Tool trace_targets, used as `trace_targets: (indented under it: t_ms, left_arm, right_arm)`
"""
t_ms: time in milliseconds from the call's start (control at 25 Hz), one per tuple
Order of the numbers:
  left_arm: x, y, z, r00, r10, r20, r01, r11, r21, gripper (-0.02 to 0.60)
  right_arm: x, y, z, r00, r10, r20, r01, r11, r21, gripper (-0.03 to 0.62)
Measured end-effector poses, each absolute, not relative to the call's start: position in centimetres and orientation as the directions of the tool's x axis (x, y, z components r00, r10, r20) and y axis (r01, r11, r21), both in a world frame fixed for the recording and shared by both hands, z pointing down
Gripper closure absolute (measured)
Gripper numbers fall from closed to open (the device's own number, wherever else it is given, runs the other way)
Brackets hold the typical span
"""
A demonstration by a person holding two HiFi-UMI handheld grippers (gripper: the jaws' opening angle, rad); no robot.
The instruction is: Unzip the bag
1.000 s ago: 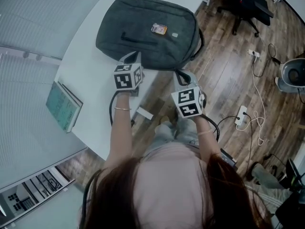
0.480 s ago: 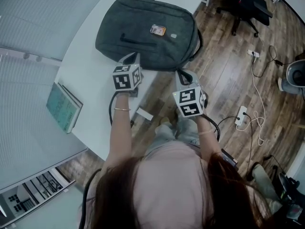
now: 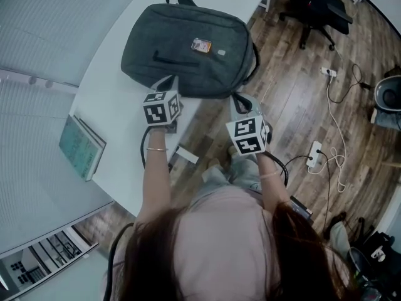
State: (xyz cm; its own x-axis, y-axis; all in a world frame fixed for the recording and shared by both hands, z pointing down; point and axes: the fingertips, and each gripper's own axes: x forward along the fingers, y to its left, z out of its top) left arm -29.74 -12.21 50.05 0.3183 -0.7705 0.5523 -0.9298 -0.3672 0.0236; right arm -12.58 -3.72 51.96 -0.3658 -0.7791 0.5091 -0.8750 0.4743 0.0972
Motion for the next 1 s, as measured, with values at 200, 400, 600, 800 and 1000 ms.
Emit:
trace_targets:
  t_ms: [200, 400, 600, 800, 1000]
  left_arm:
    - [-29.8, -12.2, 50.1, 0.315, -0.770, 0.555, -0.931, -0.364, 0.024, 0.571]
    - [-29.7, -12.1, 50.0, 0.315, -0.770, 0.555, -0.931, -0.364, 0.023, 0.571]
    - [-29.8, -12.3, 49.9, 0.320, -0.773, 0.547, -0.929, -0.369, 0.021, 0.572]
    - [-29.7, -12.0, 50.0, 0.317, -0.775, 0.547, -0.929, -0.371, 0.013, 0.572]
    - [-29.7, -12.0, 50.0, 0.317, -0.773, 0.550, -0.927, -0.375, 0.008, 0.572]
  right_arm:
    - [-11.6, -4.1, 51.8, -0.356, -0.783, 0.509, -0.878, 0.467, 0.104, 0.583]
    - [-10.0, -4.8, 51.6, -0.340, -0.798, 0.497, -0.894, 0.438, 0.091, 0.583]
    - [-8.5, -5.9, 51.3, -0.306, -0.817, 0.489, -0.907, 0.407, 0.112, 0.582]
    - [-7.6, -6.7, 51.1, -0.297, -0.823, 0.485, -0.900, 0.411, 0.145, 0.582]
    - [-7.1, -7.4, 51.0, -0.304, -0.819, 0.486, -0.894, 0.422, 0.152, 0.583]
